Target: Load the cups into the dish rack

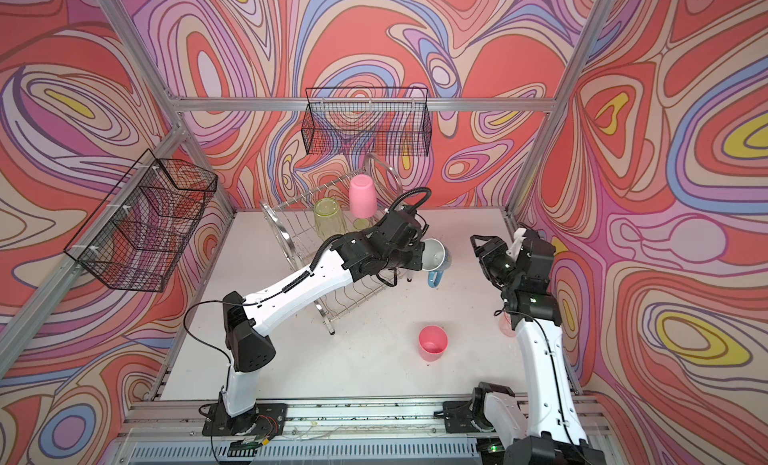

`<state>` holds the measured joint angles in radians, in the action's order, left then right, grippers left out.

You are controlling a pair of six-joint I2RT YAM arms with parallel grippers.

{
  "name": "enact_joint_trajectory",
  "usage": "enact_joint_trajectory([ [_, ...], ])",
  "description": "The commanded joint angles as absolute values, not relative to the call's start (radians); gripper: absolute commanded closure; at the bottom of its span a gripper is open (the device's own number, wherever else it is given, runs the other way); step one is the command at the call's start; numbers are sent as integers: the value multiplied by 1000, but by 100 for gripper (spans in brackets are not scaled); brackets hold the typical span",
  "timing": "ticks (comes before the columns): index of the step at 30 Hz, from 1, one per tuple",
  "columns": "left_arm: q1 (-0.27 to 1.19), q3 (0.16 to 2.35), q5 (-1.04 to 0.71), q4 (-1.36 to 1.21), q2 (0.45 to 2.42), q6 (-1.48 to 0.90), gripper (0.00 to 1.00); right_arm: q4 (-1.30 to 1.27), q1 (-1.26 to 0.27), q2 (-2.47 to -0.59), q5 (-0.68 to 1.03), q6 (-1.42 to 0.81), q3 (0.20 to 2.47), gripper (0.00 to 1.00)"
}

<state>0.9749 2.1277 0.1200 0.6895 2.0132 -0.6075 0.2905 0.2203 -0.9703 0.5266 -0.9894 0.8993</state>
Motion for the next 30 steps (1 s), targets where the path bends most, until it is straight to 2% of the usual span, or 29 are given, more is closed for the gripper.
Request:
enact_joint_trajectory([
  [1, 967, 2179, 124, 520, 1993, -630, 100, 133, 230, -944, 645, -1118, 861, 41],
  [17, 905, 2168, 87, 312, 2033, -838, 100, -256, 239, -900, 625, -1485, 611, 43],
  [23, 905, 2204, 77, 271, 2054, -892, 100, -413, 237, -891, 613, -1555, 567, 43],
  [30, 905, 2147, 88, 194, 2027, -969, 100, -604, 237, -913, 600, -1646, 528, 45],
])
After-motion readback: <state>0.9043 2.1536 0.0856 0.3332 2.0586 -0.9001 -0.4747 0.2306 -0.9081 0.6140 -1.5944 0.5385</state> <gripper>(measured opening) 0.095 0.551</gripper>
